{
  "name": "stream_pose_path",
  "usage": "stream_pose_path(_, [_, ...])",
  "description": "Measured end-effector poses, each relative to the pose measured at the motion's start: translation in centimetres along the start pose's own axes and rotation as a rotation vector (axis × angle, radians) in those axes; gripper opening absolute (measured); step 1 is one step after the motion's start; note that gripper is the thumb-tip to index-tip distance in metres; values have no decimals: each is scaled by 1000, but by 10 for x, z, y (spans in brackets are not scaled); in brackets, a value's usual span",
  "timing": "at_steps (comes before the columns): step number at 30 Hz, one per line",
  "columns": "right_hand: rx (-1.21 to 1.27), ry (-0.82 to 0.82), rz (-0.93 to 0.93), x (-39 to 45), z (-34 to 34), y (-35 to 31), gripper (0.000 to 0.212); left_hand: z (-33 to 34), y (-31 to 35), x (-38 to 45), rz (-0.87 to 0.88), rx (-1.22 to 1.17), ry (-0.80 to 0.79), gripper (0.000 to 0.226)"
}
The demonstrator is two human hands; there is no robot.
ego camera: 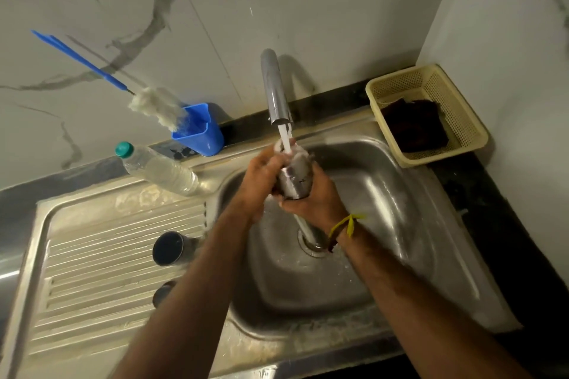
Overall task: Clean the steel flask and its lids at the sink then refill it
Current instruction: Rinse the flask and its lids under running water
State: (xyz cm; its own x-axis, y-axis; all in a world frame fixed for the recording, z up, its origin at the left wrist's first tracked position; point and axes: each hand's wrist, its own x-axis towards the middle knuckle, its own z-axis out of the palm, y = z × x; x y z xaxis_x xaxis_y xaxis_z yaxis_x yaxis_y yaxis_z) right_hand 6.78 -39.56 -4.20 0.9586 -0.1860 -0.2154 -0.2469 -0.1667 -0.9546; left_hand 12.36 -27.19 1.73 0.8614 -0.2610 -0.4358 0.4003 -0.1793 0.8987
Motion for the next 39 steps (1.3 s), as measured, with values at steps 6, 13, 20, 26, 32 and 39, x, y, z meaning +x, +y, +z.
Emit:
stream_pose_path(6, [87,-24,11,4,7,-5,68,-1,13,2,74,216,-2,27])
stream_pose_path(13, [68,-90,5,2,3,-6,73,-15,19,4,138,402,-69,32])
stream_pose_path(20, [25,-200,-2,14,-3,-12,64,-18,15,11,451,796,-115,57])
stream_pose_path(26, [-349,-203,1,11,-23,8,97,-26,18,17,257,581,261,52])
stream_pose_path(32, [-201,-246,66,3,-46,19,90,-22,17,20,259,589,109,34])
stream_pose_path(39, [-202,-107,56,15,-73,-8,72,-38,0,9,-7,266,216,36])
